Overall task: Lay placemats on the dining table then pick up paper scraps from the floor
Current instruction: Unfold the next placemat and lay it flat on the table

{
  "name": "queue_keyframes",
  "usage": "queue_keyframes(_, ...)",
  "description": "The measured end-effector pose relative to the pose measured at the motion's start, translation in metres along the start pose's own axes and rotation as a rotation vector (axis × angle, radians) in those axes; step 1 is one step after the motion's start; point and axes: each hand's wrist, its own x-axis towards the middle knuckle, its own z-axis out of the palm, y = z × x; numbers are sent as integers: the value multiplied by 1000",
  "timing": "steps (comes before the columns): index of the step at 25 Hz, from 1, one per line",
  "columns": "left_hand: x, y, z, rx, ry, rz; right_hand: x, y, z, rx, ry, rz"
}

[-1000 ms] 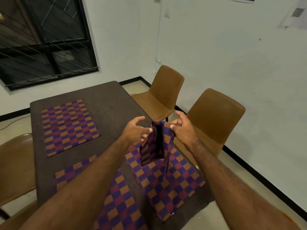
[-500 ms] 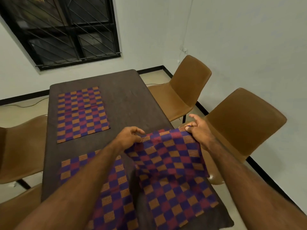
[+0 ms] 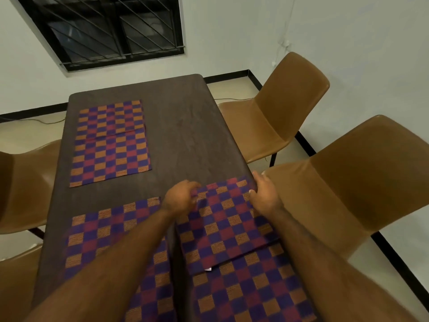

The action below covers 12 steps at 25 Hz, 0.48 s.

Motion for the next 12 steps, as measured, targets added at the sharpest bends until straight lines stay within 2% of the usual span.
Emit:
queue_keyframes(2, -17, 6, 15, 50, -27, 85, -10, 16, 19, -87, -74, -62)
queue_keyframes(5, -57, 20, 43, 105, -204, 212, -56, 26, 39, -253, -317, -206)
queue_keyframes(8, -91, 26, 76, 339, -360, 311, -89, 35, 53, -444, -385, -349)
queue_keyframes(12, -99, 27, 87, 419, -264, 353, -99, 29, 60, -554, -380, -402)
